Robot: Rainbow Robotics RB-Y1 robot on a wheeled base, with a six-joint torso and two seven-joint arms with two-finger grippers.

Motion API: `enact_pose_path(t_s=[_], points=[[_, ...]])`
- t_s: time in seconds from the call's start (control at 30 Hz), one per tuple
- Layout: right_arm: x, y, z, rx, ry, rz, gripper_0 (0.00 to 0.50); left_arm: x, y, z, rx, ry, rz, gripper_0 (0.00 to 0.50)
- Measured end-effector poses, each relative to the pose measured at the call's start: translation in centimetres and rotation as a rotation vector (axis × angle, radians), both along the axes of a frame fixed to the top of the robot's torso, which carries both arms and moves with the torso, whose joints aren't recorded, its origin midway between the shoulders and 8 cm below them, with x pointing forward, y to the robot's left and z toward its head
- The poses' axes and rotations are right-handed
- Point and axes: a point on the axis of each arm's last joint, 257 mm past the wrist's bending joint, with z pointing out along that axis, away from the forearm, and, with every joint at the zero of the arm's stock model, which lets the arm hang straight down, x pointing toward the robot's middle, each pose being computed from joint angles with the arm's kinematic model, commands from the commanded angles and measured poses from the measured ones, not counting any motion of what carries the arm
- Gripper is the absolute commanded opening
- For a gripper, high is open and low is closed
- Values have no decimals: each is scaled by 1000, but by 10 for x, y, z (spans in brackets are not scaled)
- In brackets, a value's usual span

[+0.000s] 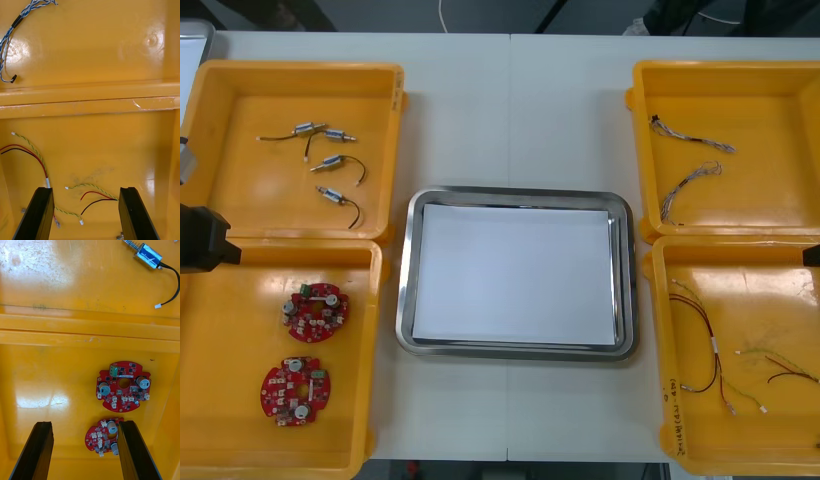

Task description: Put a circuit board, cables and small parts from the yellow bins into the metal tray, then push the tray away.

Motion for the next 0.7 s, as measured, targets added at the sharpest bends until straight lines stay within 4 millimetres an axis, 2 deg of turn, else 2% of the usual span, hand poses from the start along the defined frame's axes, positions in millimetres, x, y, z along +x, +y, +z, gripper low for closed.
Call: enact_pose_path(t_s=[0.7], points=[[0, 0, 0, 0, 0, 0, 500, 0, 0, 0, 0, 0, 0, 500]])
